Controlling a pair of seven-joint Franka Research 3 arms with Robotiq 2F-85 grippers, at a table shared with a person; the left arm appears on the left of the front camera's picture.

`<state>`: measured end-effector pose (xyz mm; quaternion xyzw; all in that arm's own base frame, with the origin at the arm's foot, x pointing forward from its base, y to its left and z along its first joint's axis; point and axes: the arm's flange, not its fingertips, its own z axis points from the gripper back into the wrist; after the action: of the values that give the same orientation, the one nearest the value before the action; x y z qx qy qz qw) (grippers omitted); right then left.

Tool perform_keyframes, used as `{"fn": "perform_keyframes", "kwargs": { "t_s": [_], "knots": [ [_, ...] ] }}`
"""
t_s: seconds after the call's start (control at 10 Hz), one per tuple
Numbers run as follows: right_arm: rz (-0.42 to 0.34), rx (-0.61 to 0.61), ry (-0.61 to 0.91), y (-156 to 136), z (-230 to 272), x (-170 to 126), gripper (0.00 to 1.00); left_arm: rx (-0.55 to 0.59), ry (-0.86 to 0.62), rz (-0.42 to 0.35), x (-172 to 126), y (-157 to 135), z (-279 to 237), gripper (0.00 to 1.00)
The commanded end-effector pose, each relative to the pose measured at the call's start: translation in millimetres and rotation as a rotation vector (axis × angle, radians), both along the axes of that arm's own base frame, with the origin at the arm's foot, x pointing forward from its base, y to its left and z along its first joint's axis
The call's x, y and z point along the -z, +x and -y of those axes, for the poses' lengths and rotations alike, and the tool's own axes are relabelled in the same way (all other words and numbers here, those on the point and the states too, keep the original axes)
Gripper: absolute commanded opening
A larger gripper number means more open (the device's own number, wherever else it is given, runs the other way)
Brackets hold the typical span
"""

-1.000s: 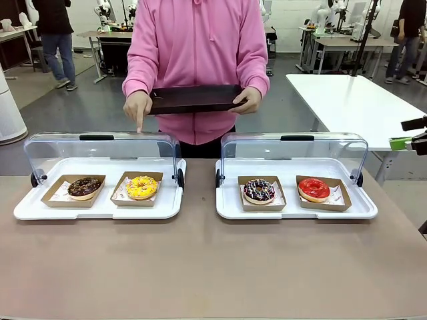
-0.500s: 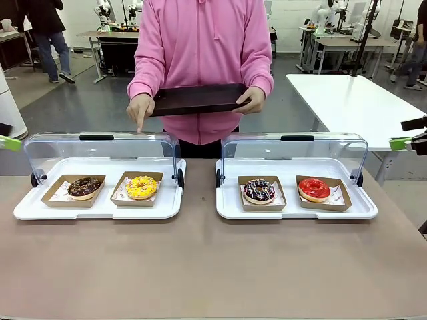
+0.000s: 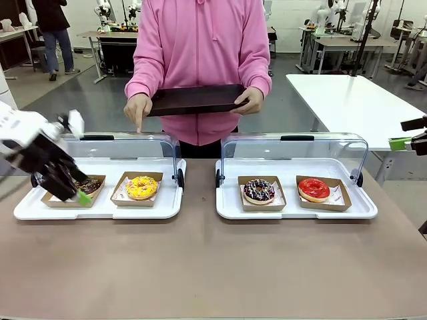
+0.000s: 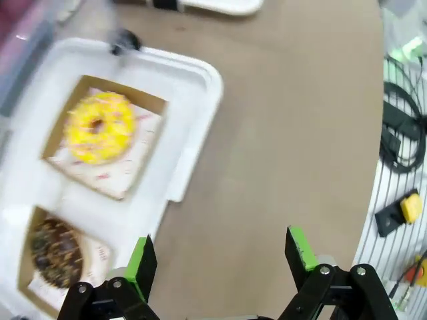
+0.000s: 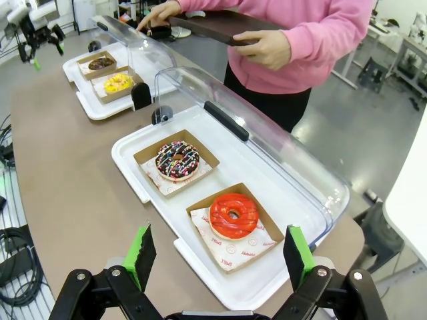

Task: Provide the desired donut to the person.
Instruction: Pick up and lift the Paper togo box containing the Donut pointed at by the person.

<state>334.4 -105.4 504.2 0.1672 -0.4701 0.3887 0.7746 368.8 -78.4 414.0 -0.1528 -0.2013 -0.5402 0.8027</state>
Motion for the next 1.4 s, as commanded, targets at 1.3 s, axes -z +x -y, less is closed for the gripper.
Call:
{"fn": "perform_keyframes", "kwargs": {
  "t_s": [1.3],
  "knots": [
    [0.012, -0.01, 0.017, 3, 0, 2, 1.0, 0.297, 0.309, 0.13, 62, 93, 63, 1.0]
  ]
}}
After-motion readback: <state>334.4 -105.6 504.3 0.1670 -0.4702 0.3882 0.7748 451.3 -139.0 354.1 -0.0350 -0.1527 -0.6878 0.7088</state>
